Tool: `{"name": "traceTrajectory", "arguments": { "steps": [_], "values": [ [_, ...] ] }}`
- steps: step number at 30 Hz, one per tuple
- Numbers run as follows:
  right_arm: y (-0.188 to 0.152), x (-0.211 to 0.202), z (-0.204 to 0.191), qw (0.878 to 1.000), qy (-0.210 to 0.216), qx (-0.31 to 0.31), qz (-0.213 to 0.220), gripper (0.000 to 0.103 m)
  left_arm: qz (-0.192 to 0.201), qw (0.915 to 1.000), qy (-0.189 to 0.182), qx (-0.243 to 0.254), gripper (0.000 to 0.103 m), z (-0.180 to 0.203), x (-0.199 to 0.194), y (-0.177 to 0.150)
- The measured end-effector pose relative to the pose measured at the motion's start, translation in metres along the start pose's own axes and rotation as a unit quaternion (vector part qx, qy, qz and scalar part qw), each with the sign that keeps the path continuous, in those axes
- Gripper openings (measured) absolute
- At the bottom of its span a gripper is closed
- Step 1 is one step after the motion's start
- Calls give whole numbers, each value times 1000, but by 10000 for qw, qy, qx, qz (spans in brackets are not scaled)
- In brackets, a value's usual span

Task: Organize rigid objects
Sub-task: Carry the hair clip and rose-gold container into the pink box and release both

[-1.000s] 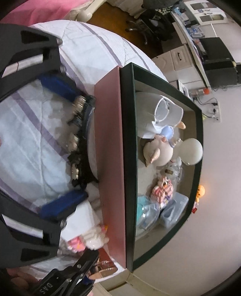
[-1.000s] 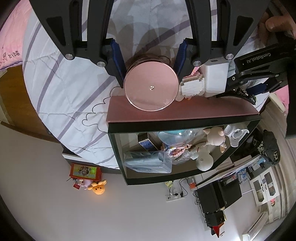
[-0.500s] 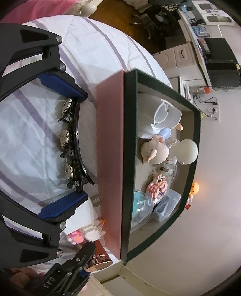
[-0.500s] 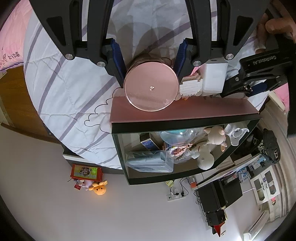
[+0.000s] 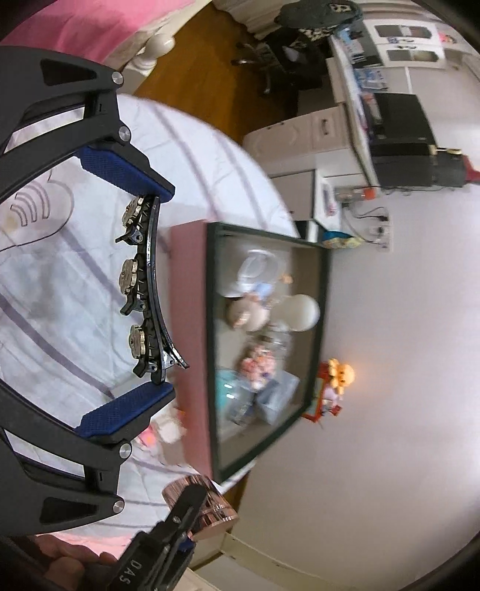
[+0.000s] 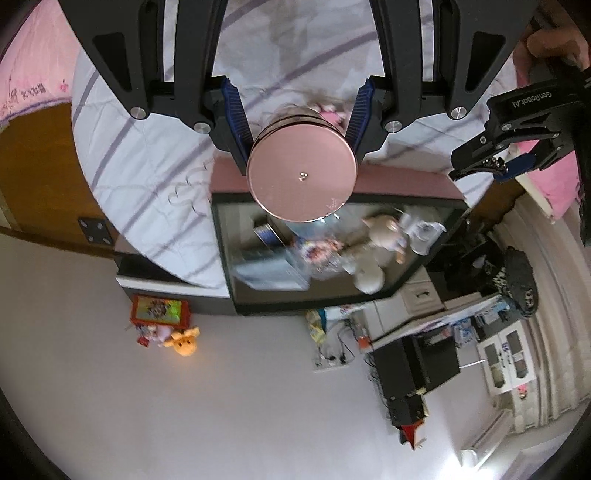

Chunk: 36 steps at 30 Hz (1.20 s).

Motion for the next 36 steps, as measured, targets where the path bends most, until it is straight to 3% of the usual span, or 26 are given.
{"name": "traceTrajectory", "arguments": {
  "steps": [7, 15, 25, 28, 29, 31, 36],
  "values": [
    [48, 1, -15, 9995, 133, -167, 249, 49, 458, 9986, 51, 247, 98, 5, -10, 51],
    [104, 57, -21, 9998, 180, -119, 3, 49, 569, 9979, 129, 297, 98, -3, 32, 114],
    [105, 104, -23, 9988, 266, -121, -403, 50, 315, 9993, 118, 166, 99, -14, 77, 133],
    [105, 102, -16, 9996, 78, 58, -272, 89, 226, 9996, 143, 135, 103, -15, 79, 130],
    [105, 101, -12, 9996, 90, 159, -234, 94, 252, 9995, 162, 114, 103, -16, 78, 130],
    [105, 97, -3, 9985, 325, 377, -227, 95, 287, 9993, 209, 129, 103, -17, 73, 130],
    [104, 78, 10, 9983, 214, 550, -36, 95, 384, 9989, 229, 109, 103, -16, 59, 126]
  ]
}}
Point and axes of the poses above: each gripper's, at about its wrist camera, not at the fingertips, and x roughly the way its jaws point, z to its right, y to its top, the point moved 3 cm from there along x, roughly the way its jaws point, and after that the axes turned 13 degrees about -y, right-handed, at the moved point
